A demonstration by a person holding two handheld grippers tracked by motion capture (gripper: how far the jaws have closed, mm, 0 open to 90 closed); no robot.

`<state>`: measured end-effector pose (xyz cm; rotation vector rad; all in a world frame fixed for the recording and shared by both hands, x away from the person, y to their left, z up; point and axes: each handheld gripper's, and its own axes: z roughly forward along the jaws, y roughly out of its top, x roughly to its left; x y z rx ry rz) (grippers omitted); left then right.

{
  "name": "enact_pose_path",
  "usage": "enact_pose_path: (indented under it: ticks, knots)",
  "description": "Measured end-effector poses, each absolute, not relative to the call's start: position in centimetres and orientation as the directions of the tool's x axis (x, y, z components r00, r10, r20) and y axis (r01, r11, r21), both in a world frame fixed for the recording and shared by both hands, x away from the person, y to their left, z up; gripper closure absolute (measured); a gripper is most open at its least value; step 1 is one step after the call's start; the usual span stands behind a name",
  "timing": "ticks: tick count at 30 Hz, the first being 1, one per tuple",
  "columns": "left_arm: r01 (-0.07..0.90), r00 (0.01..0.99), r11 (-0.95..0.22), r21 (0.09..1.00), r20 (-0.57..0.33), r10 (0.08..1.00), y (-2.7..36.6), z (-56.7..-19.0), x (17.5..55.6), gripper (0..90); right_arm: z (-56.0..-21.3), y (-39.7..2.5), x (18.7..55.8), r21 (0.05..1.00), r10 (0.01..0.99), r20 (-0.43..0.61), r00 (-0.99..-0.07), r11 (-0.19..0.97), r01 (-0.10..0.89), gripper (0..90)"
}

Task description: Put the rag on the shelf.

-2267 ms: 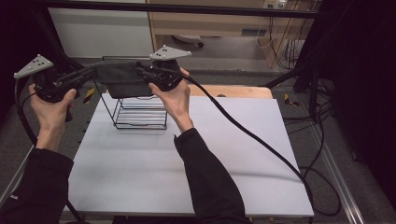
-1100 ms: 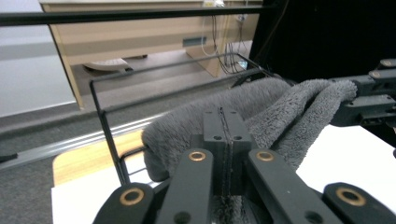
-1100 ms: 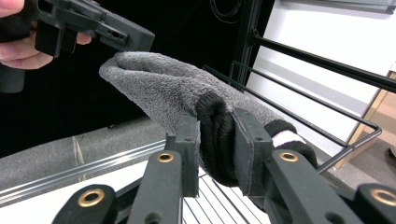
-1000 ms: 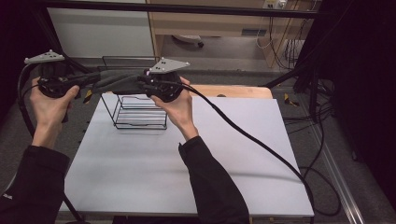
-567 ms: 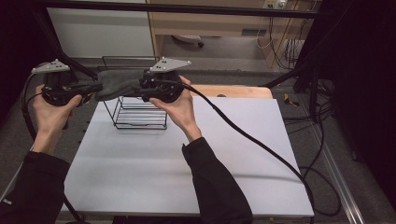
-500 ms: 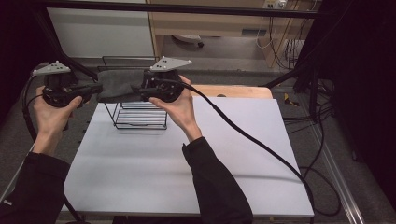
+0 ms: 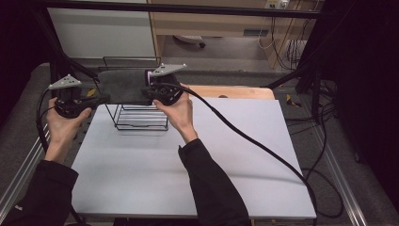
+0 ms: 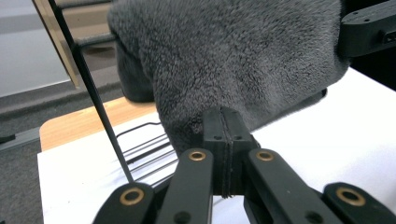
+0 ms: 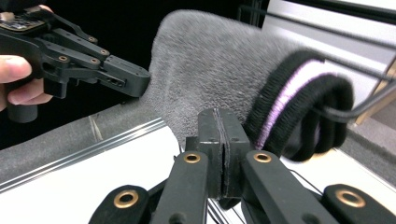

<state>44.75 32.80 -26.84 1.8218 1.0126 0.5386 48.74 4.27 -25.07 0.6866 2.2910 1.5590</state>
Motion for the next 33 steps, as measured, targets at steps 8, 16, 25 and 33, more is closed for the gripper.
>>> enact_pose_path:
  ticks: [8, 16, 25, 33]
  knots:
    - [0.399, 0.549, -0.206, 0.894, -0.053, 0.834, 32.4, -27.9, 45.2, 89.7, -26.7, 4.2, 49.4, 0.928, 0.551, 0.041, -0.834, 0.289, 0.236, 85.3]
    - [0.381, 0.558, -0.195, 0.904, -0.057, 0.828, 32.7, -27.4, 44.5, 83.6, -26.0, 4.0, 48.5, 0.937, 0.521, 0.025, -0.853, 0.285, 0.202, 71.0]
    - [0.382, 0.557, -0.197, 0.903, -0.055, 0.828, 32.9, -26.8, 43.4, 58.6, -23.8, 2.6, 47.2, 0.939, 0.523, 0.028, -0.852, 0.278, 0.201, 42.3]
    - [0.37, 0.572, -0.225, 0.901, -0.03, 0.819, 32.7, -27.5, 42.3, 38.2, -23.2, 0.2, 46.4, 0.923, 0.555, 0.019, -0.832, 0.309, 0.228, 22.4]
